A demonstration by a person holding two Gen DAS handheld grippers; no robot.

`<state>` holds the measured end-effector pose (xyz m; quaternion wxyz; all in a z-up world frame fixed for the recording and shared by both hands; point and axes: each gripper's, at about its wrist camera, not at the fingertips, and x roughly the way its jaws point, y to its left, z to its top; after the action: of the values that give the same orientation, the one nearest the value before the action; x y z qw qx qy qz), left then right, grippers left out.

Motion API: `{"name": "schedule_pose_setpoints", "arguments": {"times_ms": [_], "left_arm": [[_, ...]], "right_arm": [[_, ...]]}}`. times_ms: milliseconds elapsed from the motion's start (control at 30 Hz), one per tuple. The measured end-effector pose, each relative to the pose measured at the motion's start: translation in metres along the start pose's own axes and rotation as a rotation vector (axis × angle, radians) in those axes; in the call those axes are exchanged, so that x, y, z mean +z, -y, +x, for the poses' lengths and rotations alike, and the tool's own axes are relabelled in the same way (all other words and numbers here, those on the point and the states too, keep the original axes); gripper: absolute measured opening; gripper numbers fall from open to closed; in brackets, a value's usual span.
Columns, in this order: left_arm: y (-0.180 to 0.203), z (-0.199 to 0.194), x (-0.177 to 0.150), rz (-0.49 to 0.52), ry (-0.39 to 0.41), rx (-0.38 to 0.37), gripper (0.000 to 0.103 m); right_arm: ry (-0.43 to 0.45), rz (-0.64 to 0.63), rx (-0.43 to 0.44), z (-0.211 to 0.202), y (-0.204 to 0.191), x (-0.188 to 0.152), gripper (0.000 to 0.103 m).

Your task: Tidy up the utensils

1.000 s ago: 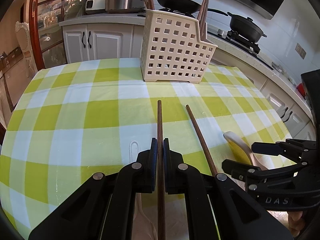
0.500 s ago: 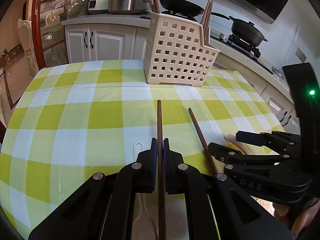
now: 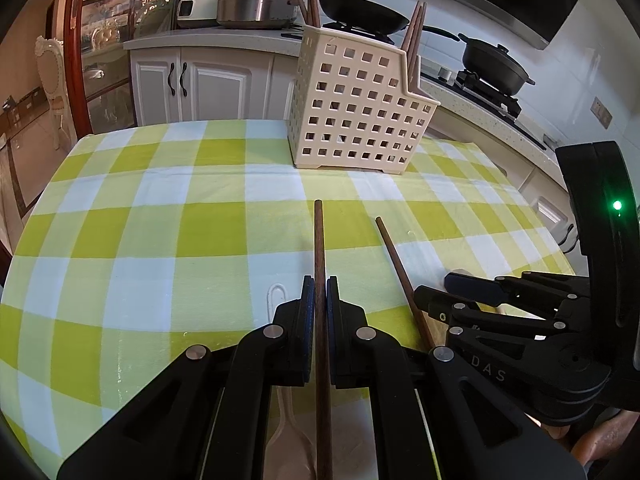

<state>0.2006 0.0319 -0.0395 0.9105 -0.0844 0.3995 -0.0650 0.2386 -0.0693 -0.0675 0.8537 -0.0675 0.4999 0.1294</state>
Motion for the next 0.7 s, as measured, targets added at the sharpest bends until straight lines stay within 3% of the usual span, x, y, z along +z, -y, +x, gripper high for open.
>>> {"name": "schedule_pose_setpoints", "arguments": {"times_ms": [233, 600, 700], "left_arm": [[0.0, 0.0, 0.0, 0.0, 0.001, -0.001, 0.004], [0.001, -0.006, 0.001, -0.002, 0.015, -0.012, 0.004], [0.002, -0.006, 0.002, -0.001, 0.017, -0.013, 0.004]], "right_arm": [[0.01, -0.003, 0.062, 0.0, -0.003, -0.001, 0.0], [0.062, -0.002, 0.085, -0.016, 0.005, 0.002, 0.0], [0.034, 0.017, 0.083, -0.014, 0.007, 0.003, 0.001]]}}
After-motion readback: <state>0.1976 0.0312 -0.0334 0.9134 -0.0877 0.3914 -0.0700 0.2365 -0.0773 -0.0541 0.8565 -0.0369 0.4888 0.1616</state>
